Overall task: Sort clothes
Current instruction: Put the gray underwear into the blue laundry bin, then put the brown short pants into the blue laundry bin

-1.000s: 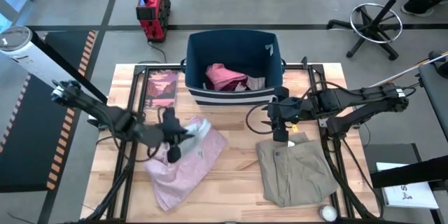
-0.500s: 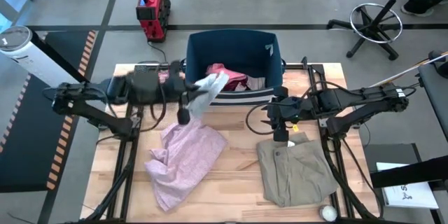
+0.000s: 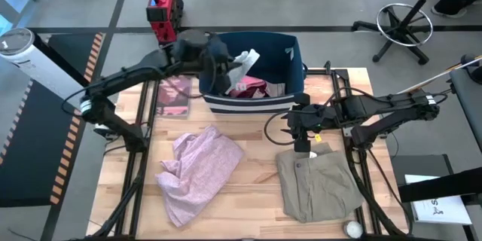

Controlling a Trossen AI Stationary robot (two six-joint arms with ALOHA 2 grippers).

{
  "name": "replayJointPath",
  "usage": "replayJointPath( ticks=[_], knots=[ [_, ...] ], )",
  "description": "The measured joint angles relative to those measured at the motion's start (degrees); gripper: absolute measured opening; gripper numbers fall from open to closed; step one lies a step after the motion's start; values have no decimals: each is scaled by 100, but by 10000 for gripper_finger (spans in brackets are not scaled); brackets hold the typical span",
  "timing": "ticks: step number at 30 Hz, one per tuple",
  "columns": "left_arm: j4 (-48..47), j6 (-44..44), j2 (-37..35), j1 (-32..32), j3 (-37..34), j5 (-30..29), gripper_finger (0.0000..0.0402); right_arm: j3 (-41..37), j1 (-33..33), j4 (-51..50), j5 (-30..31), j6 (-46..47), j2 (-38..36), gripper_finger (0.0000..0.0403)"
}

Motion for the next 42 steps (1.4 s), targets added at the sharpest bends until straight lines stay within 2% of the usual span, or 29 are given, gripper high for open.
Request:
replayJointPath(
  ticks=[5,15,20,24,27,30,34,42],
  knots=[
    [-248,-12,535,236,-39,46,21,-1,0,-152,0,98,0,176],
    [-376,58,1140,196,-94,52,85,-2,0,-35,-22,117,37,164],
    [-526,48,1124,172,-114,48,138,-7,0,-19,-50,220,218,152],
    [-571,4,993,130,-116,44,190,-7,-2,-63,-617,325,433,139],
    [-584,2,860,37,-116,39,228,-7,87,-127,-664,506,586,137],
    [-614,2,673,-144,-144,39,259,-29,242,-333,-646,715,712,150],
    [-608,53,320,-536,-310,38,285,-201,576,-570,-608,1245,797,188],
    [-195,-28,-614,-1582,-1099,-150,287,-1098,1279,-563,-671,2259,798,270]
  ],
)
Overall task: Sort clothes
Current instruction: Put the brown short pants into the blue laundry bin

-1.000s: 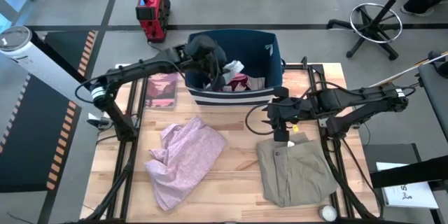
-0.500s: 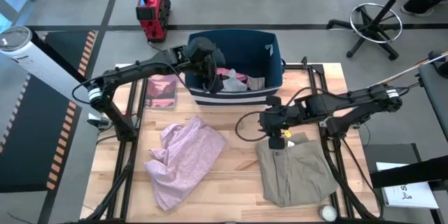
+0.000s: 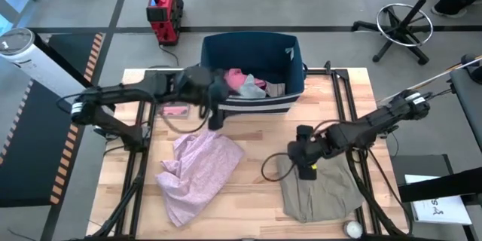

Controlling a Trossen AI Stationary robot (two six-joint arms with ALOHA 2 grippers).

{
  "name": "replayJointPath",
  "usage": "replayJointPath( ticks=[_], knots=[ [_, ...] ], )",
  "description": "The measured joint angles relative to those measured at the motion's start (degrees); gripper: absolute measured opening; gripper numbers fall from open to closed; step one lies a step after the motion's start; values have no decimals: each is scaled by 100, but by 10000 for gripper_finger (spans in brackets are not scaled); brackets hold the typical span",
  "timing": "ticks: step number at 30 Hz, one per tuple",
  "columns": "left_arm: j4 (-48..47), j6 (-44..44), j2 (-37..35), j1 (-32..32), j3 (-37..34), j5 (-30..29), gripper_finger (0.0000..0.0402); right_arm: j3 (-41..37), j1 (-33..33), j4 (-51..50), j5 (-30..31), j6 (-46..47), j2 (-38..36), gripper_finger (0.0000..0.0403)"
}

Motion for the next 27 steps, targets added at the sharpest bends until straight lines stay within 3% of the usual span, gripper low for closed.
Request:
replayJointPath(
  ticks=[6,16,27],
  knots=[
    [738,-321,-891,-931,-958,-30,281,-539,220,10,-311,150,0,306],
    [1831,-705,-1944,-2307,-2561,-1041,288,-1004,-184,34,-503,-679,-2,312],
    [4045,-637,-2183,-2658,-4190,-1067,274,-1655,-937,874,-1524,-1116,38,312]
  ],
)
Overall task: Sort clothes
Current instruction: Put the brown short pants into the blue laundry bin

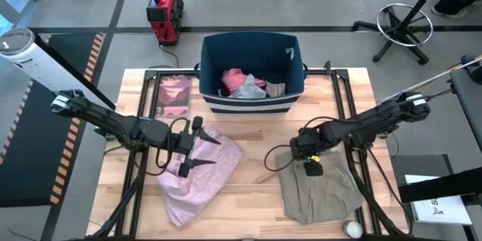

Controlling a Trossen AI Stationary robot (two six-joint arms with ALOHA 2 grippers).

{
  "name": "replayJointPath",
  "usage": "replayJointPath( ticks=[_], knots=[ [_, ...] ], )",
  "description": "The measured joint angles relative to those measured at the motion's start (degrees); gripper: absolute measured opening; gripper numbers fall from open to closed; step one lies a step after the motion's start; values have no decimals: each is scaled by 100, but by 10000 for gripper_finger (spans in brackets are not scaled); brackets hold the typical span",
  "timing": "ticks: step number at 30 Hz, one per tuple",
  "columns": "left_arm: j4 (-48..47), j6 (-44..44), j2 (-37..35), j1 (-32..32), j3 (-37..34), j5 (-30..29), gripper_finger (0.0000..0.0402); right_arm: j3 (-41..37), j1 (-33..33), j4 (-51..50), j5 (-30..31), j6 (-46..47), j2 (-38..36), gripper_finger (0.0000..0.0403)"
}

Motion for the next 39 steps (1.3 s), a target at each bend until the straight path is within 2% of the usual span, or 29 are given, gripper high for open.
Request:
replayJointPath(
  ticks=[7,13,18,25,26,29,32,39],
  knots=[
    [1013,4,1,0,-535,0,281,-415,-103,644,-193,47,309,312],
    [1178,74,5,0,-619,2,282,-538,-109,1181,-331,101,785,295],
    [1158,86,7,-9,-650,7,271,-558,-124,1576,-315,124,874,224],
    [1163,149,7,-11,-687,12,257,-580,-126,1822,-173,153,852,34],
    [1169,131,7,-11,-687,11,256,-580,-126,1859,-51,148,848,21],
    [1161,109,10,-11,-687,13,252,-578,-132,1955,300,211,825,19],
    [1180,109,10,-11,-693,13,249,-511,-131,1875,377,247,790,14],
    [1193,94,10,-11,-693,14,252,96,-85,1332,888,175,438,3]
  ],
)
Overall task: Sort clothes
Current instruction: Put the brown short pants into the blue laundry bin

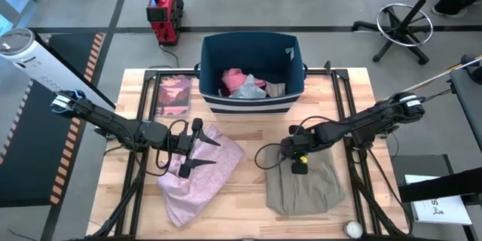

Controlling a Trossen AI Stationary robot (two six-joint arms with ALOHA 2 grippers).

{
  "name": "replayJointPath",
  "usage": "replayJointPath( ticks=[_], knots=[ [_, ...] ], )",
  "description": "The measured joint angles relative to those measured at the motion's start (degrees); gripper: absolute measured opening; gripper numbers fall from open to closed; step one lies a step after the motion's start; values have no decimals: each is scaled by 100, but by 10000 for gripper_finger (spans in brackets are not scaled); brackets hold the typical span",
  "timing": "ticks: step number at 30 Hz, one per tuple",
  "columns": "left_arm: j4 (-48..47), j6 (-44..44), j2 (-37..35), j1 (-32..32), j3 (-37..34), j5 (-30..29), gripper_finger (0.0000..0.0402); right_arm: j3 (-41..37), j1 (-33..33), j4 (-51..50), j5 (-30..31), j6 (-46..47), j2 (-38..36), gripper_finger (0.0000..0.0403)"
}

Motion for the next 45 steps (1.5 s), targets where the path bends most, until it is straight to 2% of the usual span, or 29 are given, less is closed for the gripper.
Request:
replayJointPath(
  ticks=[8,15,23,29,34,39,45],
  knots=[
    [-1,-11,2,-2,-26,2,261,917,292,-1137,789,-13,-456,1],
    [7,-11,2,-2,-26,3,252,1806,608,-1955,1505,72,-691,1],
    [7,-35,2,-2,-26,1,245,2985,971,-2906,2429,94,-702,0],
    [7,-40,2,-2,-26,3,256,3967,1171,-3174,3148,-71,-702,0],
    [7,-46,2,-2,-26,3,261,4838,1342,-3103,4014,-719,-704,0],
    [23,-41,2,-2,-26,3,255,5543,1304,-2565,4849,-1854,-694,0],
    [52,13,2,-2,-26,3,245,5923,767,-896,4921,-3770,-687,0]
  ],
)
